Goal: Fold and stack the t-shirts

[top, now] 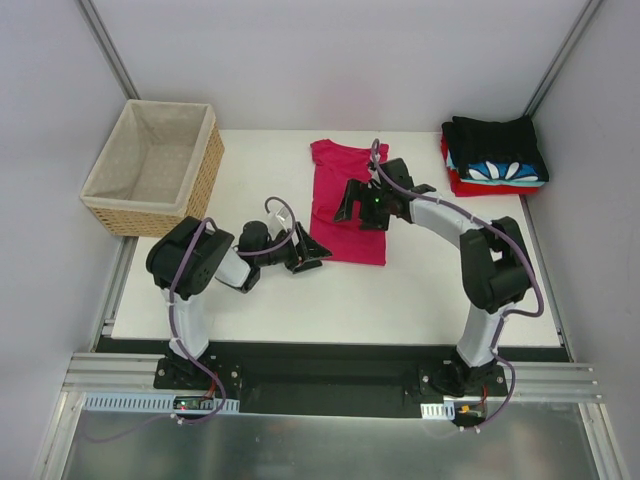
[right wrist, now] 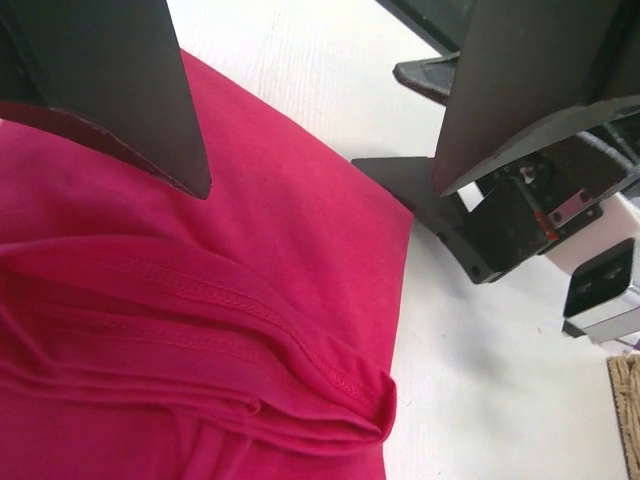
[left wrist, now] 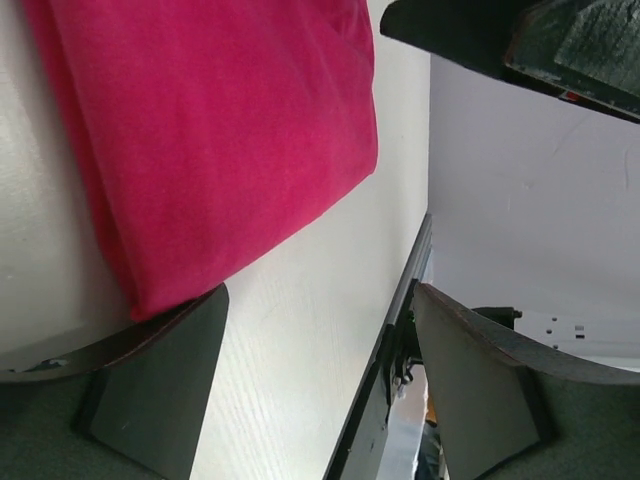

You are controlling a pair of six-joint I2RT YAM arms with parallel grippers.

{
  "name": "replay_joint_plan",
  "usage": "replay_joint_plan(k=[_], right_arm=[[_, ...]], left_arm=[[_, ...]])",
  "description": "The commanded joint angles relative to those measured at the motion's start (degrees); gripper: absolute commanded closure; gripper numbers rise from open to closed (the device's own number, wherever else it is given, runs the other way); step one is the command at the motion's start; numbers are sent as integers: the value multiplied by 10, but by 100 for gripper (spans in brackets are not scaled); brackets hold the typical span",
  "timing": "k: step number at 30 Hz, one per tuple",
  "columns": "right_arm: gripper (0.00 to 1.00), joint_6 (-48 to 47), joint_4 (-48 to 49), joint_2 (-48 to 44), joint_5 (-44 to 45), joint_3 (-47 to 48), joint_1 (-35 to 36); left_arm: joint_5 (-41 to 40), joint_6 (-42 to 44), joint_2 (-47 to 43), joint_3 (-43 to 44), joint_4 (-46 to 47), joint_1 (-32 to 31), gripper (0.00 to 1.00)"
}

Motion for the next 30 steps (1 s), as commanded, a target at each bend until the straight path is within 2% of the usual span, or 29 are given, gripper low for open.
replay_joint_plan(k=[1,6,12,16,30], right_arm=[[3,21,33,-3,-49,28,4],[3,14,26,-11,-45,31,3],[3,14,24,-12,-42,31,3],[3,16,25,-11,-42,30,4],[2,-3,11,-37,-27,17,-3]], left_arm=[[24,-35,27,-12,136,12,27],[44,-63,6,-4,149,11,29],[45,-28,-94,-2,43,0,29],[42,14,-121,26,-31,1,29],[32,9,9,96,-26,3,29]])
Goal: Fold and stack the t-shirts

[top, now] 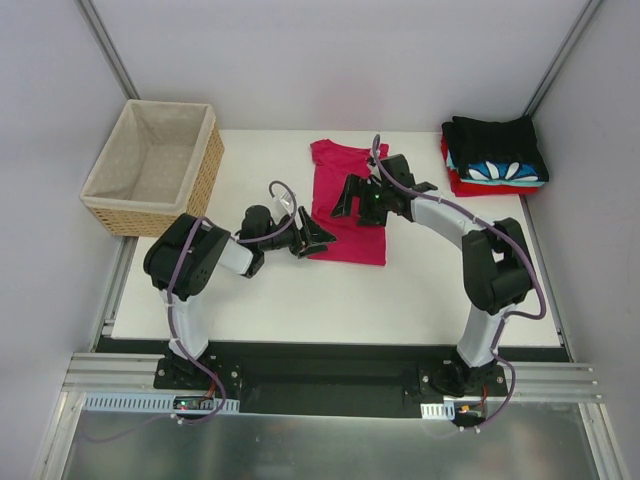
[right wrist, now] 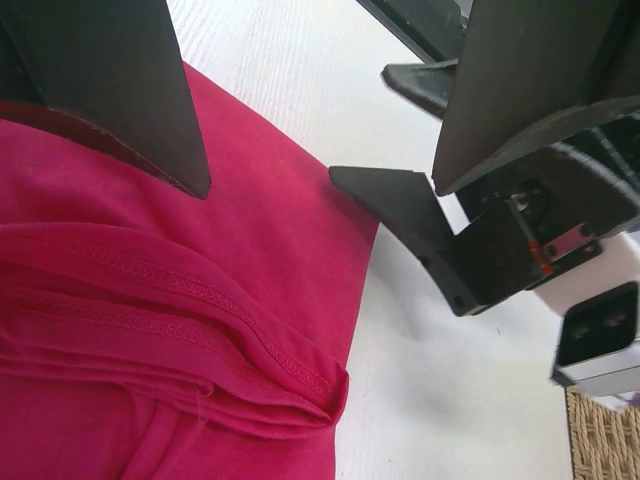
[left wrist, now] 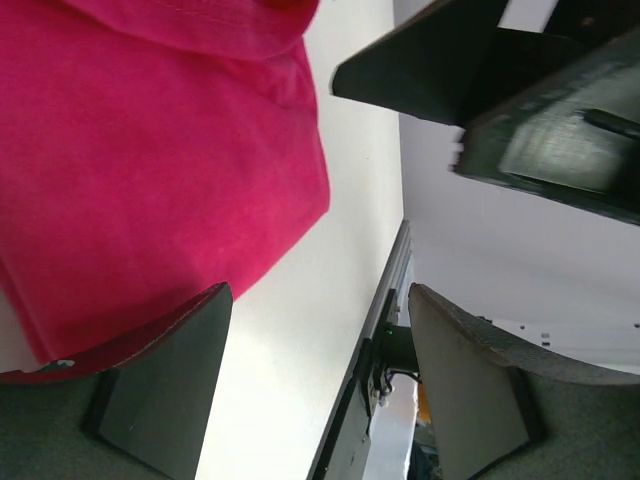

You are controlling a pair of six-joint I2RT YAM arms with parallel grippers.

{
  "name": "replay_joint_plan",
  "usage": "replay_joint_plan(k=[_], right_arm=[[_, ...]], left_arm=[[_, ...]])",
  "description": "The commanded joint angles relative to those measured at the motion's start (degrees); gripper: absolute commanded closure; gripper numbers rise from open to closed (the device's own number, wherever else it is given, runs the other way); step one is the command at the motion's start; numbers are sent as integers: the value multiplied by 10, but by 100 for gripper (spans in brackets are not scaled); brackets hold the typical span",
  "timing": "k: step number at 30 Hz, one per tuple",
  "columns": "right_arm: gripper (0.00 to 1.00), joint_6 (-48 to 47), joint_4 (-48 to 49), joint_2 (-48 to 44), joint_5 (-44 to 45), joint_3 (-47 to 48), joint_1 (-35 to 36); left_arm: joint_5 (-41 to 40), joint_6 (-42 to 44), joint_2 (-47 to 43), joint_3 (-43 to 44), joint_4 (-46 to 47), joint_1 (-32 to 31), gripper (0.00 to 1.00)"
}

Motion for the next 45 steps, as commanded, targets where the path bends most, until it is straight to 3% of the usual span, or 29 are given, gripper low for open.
replay_joint_plan(k=[1,20,45], right_arm=[[3,-12,-2,-35,1,6,-4],[3,37,30,30,-66,38,-3],[3,88,76,52,-65,-17,15]], left_arm=[[1,20,21,23,10,-4,29],[-54,77,34,30,-143,-2,29],[-56,71,32,11,-124,8,29]])
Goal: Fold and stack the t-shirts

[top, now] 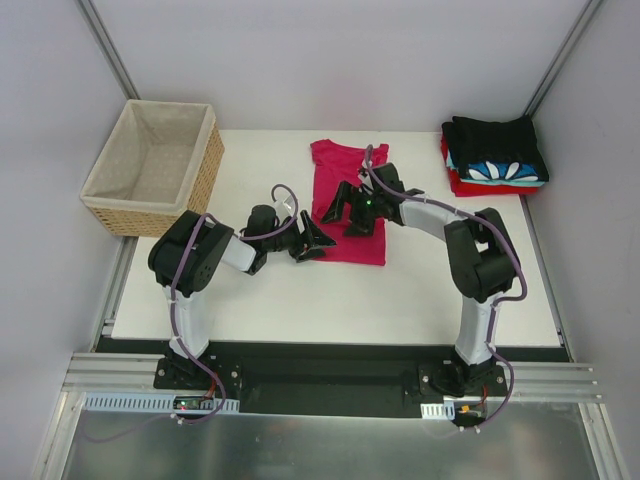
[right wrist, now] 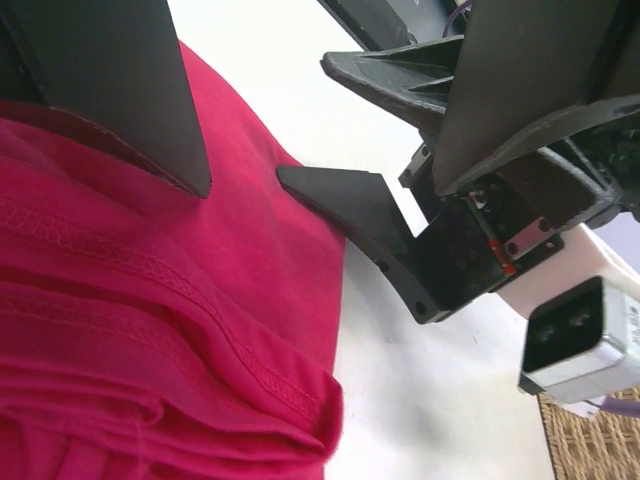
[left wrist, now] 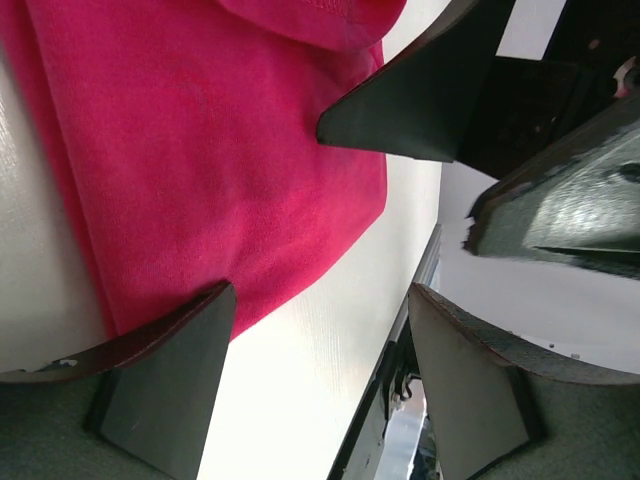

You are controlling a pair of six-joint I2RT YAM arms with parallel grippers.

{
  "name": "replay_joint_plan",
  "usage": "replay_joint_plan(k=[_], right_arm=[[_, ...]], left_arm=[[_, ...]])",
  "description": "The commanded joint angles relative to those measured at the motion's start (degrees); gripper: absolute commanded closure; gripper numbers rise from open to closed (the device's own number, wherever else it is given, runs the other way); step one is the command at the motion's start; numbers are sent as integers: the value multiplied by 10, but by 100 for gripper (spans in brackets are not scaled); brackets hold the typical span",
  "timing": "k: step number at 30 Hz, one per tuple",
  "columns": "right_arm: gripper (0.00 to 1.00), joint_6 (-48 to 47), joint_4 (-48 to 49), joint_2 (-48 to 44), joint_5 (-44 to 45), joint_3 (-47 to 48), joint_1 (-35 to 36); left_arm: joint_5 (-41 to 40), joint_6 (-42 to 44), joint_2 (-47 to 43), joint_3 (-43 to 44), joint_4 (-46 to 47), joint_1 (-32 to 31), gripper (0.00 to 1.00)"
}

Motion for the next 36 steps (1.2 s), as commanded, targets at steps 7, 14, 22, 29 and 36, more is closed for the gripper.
replay_joint_plan(k=[7,14,22,29,36], right_arm=[[3,4,25,8,7,0,4],[3,9,27,56,7,65,2],[4,10,27,118,12,155,-9],[4,12,21,164,18,244,-51],[3,0,29,149,17,248,-83]], left_arm=[[-23,23,3,-17,-20,7,29],[-23,28,2,-24,-18,11,29],[-18,27,6,-31,-14,12,29],[-11,29,8,-33,-13,12,29],[-8,30,10,-32,-17,12,29]])
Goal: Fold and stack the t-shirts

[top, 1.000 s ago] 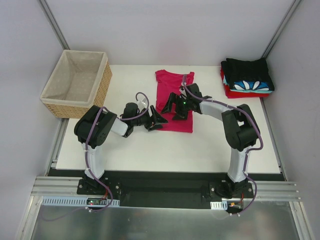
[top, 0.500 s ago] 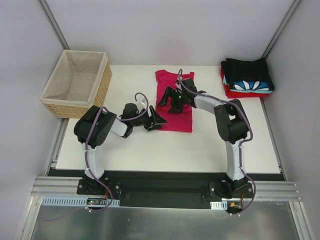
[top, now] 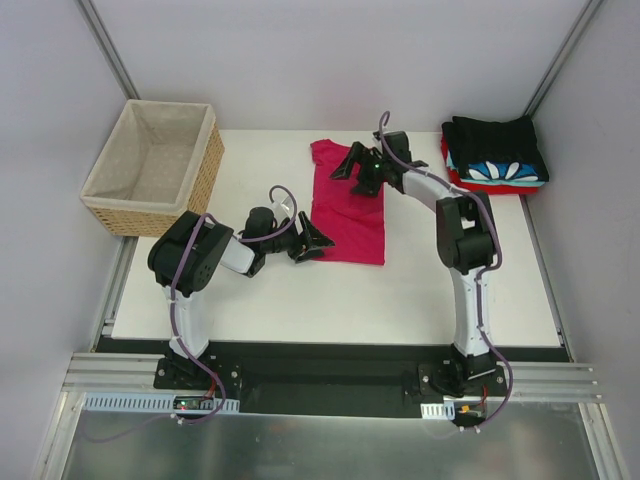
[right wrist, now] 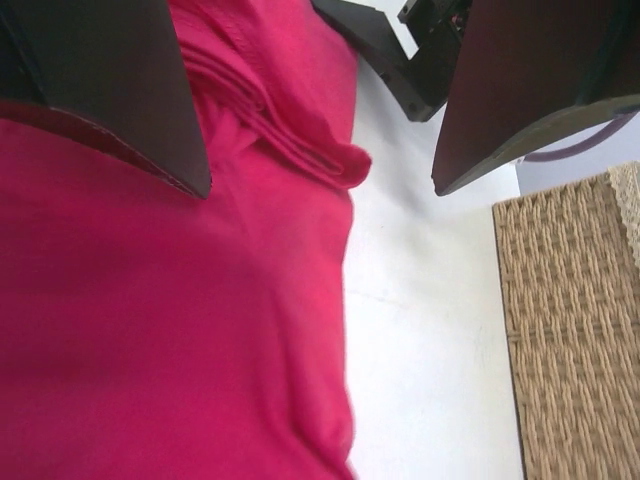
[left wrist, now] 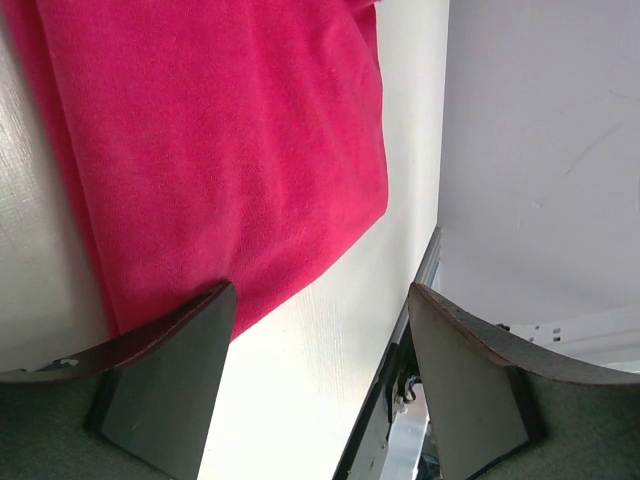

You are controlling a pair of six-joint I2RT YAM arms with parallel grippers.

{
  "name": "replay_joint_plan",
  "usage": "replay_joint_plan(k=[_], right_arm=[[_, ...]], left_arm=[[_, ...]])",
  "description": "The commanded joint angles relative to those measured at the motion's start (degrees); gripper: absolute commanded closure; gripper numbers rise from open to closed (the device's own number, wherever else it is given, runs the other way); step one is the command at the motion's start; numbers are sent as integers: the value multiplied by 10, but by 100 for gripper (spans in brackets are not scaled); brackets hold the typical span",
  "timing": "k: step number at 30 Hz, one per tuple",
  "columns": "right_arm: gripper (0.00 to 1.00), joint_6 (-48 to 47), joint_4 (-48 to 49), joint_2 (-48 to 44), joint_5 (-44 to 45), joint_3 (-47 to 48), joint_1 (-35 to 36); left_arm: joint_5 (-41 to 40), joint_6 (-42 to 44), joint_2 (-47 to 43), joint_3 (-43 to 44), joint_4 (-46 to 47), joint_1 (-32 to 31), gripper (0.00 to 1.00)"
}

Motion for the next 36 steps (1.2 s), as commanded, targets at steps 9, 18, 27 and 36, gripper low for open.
replay_joint_plan(k=[9,18,27,36], right_arm=[[3,-63,23,-240,23,-197,-13],[4,-126,-17,-416,79,-357,-11],[3,-103,21,-404,77,-437,5],[3,-83,43,-304,65,-370,27]], left_arm=[[-8,31,1,-12,-52,8,29],[-15,35,-20,-26,-55,8,29],[-20,31,-28,-27,-58,7,29],[-19,33,-24,-30,-58,5,29]])
